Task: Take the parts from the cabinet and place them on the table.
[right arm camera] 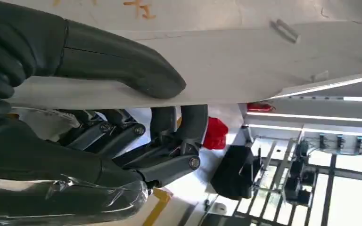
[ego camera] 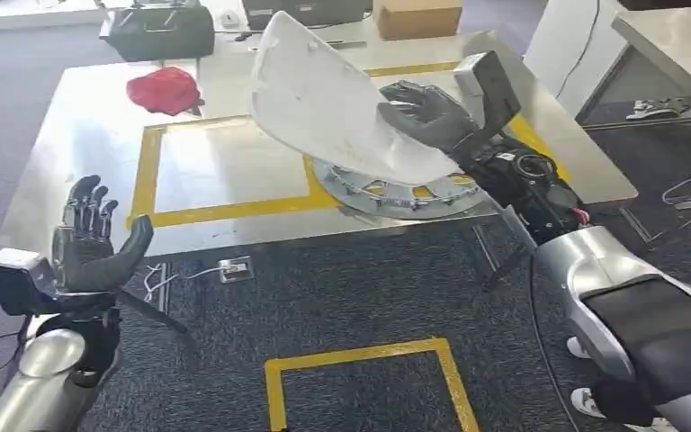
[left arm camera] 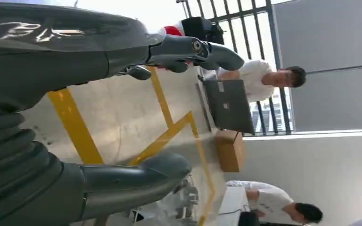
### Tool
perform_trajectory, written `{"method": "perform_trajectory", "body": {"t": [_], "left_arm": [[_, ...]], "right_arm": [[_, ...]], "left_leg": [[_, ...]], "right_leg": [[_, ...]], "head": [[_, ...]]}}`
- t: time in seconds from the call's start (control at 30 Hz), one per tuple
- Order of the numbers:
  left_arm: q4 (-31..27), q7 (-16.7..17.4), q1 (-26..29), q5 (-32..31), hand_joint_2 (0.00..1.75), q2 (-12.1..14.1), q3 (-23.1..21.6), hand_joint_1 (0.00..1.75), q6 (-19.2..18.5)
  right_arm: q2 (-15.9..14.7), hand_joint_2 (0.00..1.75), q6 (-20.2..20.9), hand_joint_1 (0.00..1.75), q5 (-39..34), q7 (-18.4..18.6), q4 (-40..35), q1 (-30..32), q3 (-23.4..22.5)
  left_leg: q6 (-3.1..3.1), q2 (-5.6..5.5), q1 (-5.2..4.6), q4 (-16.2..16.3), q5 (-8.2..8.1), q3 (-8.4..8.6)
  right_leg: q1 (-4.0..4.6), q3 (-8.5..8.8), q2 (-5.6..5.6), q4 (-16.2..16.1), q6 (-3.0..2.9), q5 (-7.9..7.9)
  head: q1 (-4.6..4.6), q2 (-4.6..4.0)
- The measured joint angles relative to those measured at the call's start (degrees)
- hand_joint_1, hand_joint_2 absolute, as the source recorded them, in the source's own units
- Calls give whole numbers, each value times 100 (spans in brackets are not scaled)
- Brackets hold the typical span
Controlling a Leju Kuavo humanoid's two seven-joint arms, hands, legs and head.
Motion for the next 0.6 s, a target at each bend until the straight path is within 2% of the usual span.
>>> {"method": "perform_trajectory", "body": {"t": [0.03, 0.1, 0.13, 0.17, 0.2, 0.27, 0.3, 0.33, 0.37, 0.43, 0.47, 0.5, 0.53, 0.6], "left_arm": [[0, 0, -4, 0, 175, 0, 0, 0, -11], [0, 2, -18, -2, 175, -4, 0, 0, -22], [0, 2, -27, -4, 175, -7, 0, 0, -22], [0, 9, -39, -9, 175, -13, -2, 0, -22], [0, 6, -64, -20, 175, -26, -4, 0, -24], [0, 11, -64, -31, 175, -39, -4, 0, -13], [-13, 11, -63, -39, 175, -48, -4, 0, 0], [-17, 13, -60, -48, 175, -57, -4, 0, 22], [-24, 33, -66, -70, 175, -63, -4, 0, 22], [-24, 55, -12, -83, 175, -79, -4, 0, 39], [-24, 70, 24, -90, 175, -83, -4, 0, 48], [-24, 94, 60, -98, 175, -83, -4, 0, 68], [-24, 107, 87, -105, 175, -83, -4, 0, 81], [-52, 125, 96, -116, 175, -83, -4, 0, 96]], "right_arm": [[7, 175, -2, 175, 0, 0, 24, -7, 11], [39, 175, -4, 175, 11, 0, 83, -59, 31], [59, 175, -15, 175, 17, -2, 133, -99, 35], [92, 175, -20, 175, 61, -13, 201, -176, 35], [112, 175, -24, 175, 101, -24, 249, -213, 44], [164, 175, -20, 175, 125, -79, 343, -279, 66], [190, 175, -20, 175, 136, -116, 383, -319, 74], [192, 175, -20, 175, 153, -138, 431, -362, 81], [266, 175, -17, 175, 201, -162, 537, -454, 107], [330, 175, -11, 175, 216, -175, 713, -470, 151], [345, 175, -13, 175, 243, -175, 785, -435, 166], [358, 175, -13, 175, 273, -177, 840, -411, 182], [378, 175, -13, 175, 282, -183, 894, -418, 197], [413, 175, -13, 175, 284, -201, 971, -524, 210]], "left_leg": [[37, 0, -9, -335, 282, 87], [152, 0, -60, -1539, 995, 557], [210, -3, -88, -1838, 1047, 677], [193, 2, -106, -1847, 951, 752], [177, 14, -105, -1930, 910, 759], [210, 5, -101, -1929, 859, 778], [214, 8, -47, -1996, 858, 844], [225, 3, -44, -2012, 844, 878], [281, 2, -43, -2015, 804, 919], [293, 2, -43, -2015, 734, 994], [290, -9, -38, -2012, 696, 1040], [275, -27, -32, -2010, 657, 1095], [258, -46, -27, -2001, 614, 1151], [205, -63, -9, -1945, 497, 1261]], "right_leg": [[10, 43, 6, 0, 2, -35], [29, 169, 13, 0, 13, -134], [30, 189, 12, -2, 26, -168], [59, 164, 32, 5, 62, -195], [47, 157, 29, 10, 102, -218], [53, 199, 23, -27, 168, -259], [51, 190, 13, -9, 198, -325], [37, 144, -16, 101, 212, -388], [42, -82, -17, 596, 210, -610], [37, -626, -13, 1620, 242, -941], [27, -845, -14, 1964, 252, -996], [8, -952, -16, 2015, 272, -872], [-15, -924, -20, 1785, 298, -609], [-73, -608, -40, 742, 358, 165]], "head": [[-15, 0], [-37, 0], [-38, 0], [-39, 0], [-53, 0], [-31, 0], [-24, 0], [-11, 0], [48, 0], [68, 0], [83, 0], [105, 0], [133, 0], [173, 0]]}}
